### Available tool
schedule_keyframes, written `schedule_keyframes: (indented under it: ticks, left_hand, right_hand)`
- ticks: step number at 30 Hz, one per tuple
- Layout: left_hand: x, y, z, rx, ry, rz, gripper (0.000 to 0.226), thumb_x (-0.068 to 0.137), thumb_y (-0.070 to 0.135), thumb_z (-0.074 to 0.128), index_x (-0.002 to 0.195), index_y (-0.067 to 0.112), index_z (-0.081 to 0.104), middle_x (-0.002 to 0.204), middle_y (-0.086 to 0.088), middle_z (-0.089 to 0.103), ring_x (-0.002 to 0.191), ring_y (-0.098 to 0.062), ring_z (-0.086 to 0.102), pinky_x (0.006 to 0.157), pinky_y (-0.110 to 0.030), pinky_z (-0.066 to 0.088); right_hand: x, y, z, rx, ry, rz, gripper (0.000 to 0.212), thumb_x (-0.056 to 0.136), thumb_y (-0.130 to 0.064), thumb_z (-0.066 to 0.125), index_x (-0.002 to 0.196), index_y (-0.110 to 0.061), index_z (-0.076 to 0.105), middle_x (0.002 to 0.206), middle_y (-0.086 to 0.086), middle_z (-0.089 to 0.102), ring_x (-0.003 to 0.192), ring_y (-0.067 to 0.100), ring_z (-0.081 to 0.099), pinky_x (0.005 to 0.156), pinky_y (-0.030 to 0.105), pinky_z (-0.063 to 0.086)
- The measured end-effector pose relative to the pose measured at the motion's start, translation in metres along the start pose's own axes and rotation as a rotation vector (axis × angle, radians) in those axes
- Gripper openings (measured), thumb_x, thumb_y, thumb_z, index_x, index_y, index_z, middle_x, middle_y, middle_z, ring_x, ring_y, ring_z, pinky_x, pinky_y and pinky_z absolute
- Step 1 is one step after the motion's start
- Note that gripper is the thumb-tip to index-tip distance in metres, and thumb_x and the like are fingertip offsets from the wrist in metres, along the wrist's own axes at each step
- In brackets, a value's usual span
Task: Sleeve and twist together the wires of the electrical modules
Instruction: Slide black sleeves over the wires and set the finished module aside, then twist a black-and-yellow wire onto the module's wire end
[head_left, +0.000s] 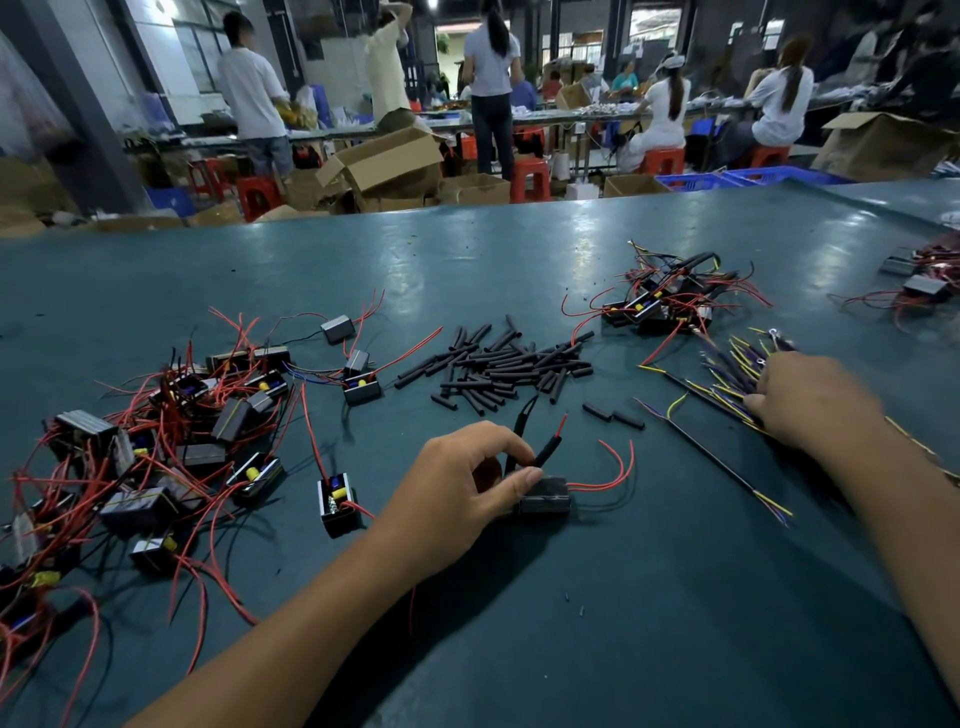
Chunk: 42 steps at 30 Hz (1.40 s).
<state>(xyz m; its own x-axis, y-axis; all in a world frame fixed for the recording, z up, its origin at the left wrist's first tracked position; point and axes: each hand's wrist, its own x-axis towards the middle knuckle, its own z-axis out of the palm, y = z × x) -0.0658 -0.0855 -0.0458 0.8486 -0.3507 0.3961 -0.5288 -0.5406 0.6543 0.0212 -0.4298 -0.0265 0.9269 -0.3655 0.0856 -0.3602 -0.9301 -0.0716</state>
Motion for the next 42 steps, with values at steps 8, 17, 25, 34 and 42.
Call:
schedule_keyframes:
  ticks: [8,17,25,34,42]
  left_hand:
    - [0.002,-0.002,-0.001,-0.011,-0.029,0.009,0.013,0.092,0.034,0.068,0.098,0.023,0.069,0.090,0.009,0.064,0.078,-0.017,0.059,0.073,-0.035,0.049]
    - [0.004,-0.007,-0.004,-0.007,-0.106,-0.002,0.016,0.088,0.028,0.077,0.098,0.022,0.067,0.093,-0.001,0.061,0.077,-0.019,0.056,0.077,-0.041,0.049]
    - [0.003,-0.009,-0.008,0.089,-0.149,0.020,0.026,0.081,0.022,0.083,0.100,0.027,0.066,0.100,0.015,0.057,0.087,-0.010,0.052,0.077,-0.019,0.045]
    - [0.006,-0.010,-0.011,0.215,-0.136,0.022,0.029,0.083,0.026,0.081,0.108,0.022,0.068,0.109,0.012,0.058,0.101,-0.011,0.049,0.092,-0.035,0.043]
    - [0.006,-0.005,-0.015,0.061,-0.034,0.099,0.027,0.083,0.023,0.083,0.107,0.016,0.073,0.118,0.008,0.061,0.115,-0.012,0.059,0.101,-0.042,0.046]
  right_hand:
    - [0.003,-0.005,0.004,0.163,0.150,0.056,0.021,0.094,-0.020,0.055,0.101,-0.002,0.063,0.106,0.027,0.064,0.096,0.042,0.060,0.075,0.040,0.046]
    - [-0.001,-0.013,-0.002,0.654,0.380,-0.027,0.014,0.088,-0.028,0.066,0.077,-0.019,0.062,0.072,0.000,0.070,0.070,0.021,0.064,0.065,0.026,0.042]
    - [-0.001,-0.018,-0.002,1.086,0.374,-0.047,0.015,0.081,-0.039,0.064,0.074,-0.026,0.067,0.067,-0.006,0.072,0.073,0.020,0.073,0.075,0.042,0.060]
    - [0.002,-0.018,0.000,1.158,0.344,-0.004,0.010,0.082,-0.023,0.061,0.074,-0.020,0.065,0.067,-0.001,0.072,0.056,0.012,0.063,0.060,0.031,0.054]
    - [-0.021,-0.031,-0.028,1.601,0.590,-0.201,0.008,0.091,-0.023,0.064,0.087,-0.017,0.066,0.059,-0.011,0.068,0.049,0.004,0.056,0.050,0.019,0.047]
